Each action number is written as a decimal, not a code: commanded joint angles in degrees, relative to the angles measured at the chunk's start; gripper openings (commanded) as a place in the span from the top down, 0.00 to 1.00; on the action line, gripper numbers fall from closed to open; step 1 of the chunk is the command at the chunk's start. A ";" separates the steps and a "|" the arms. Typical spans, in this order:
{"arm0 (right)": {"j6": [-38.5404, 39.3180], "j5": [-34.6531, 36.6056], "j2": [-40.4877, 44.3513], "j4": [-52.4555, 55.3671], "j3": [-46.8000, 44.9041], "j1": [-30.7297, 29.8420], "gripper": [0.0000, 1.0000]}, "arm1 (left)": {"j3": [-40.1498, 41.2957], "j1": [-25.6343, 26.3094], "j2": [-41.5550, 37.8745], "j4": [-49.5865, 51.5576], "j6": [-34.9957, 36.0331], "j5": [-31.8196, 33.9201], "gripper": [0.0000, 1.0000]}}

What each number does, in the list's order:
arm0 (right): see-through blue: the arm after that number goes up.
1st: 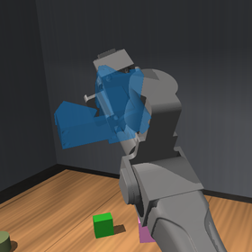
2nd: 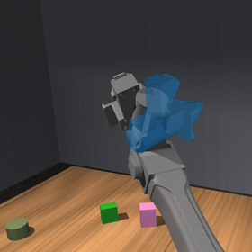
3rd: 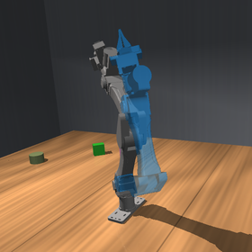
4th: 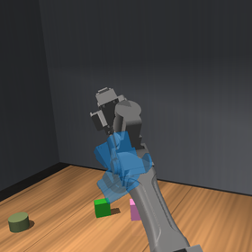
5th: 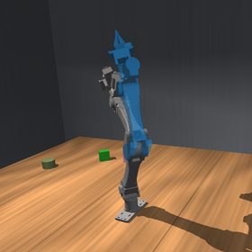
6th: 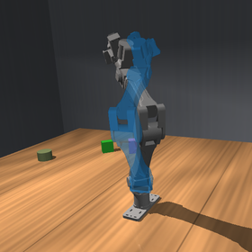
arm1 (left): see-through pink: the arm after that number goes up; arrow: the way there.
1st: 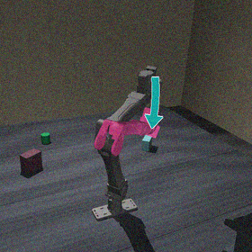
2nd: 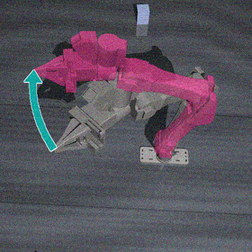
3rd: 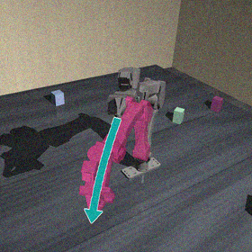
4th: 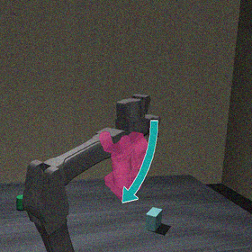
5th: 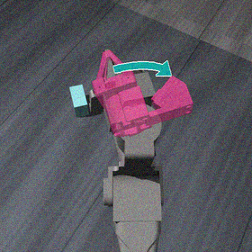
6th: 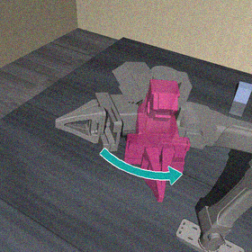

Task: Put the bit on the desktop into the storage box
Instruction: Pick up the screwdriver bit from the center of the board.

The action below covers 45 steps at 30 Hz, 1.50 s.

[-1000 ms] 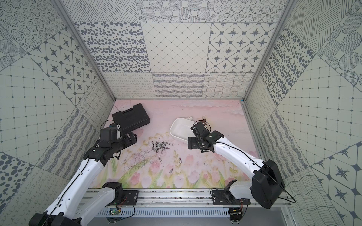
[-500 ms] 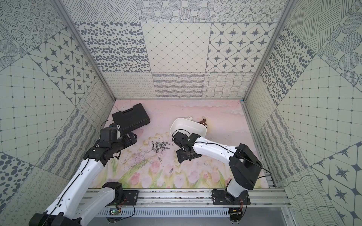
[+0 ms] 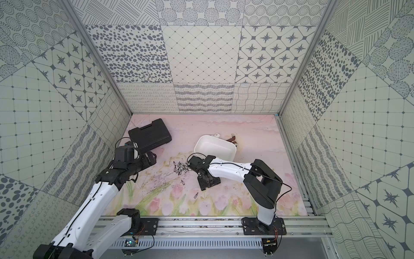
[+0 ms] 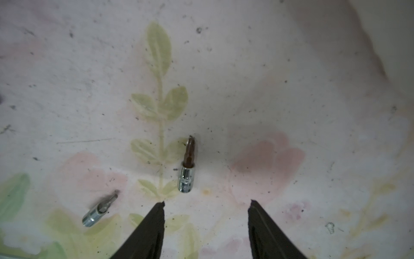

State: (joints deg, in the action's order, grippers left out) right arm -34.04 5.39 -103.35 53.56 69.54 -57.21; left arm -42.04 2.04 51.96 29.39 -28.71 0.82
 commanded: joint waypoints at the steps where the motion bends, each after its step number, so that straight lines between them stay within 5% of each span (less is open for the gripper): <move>1: 0.16 -0.80 -1.68 0.19 2.24 -0.29 0.47 | 0.43 -0.43 0.24 0.63 0.37 0.46 0.01; 10: -0.23 -1.35 -5.73 -0.14 4.77 -0.46 0.63 | 0.38 -0.42 0.28 0.46 0.41 0.38 0.01; 45: -2.33 -0.71 -6.98 -1.45 3.94 -0.46 0.85 | 0.38 -0.46 0.58 0.39 0.28 0.26 0.01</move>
State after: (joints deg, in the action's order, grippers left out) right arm -35.62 3.29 -110.10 52.53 73.54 -57.32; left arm -41.82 2.04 52.47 29.39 -28.71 0.82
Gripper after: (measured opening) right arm 0.155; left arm 0.992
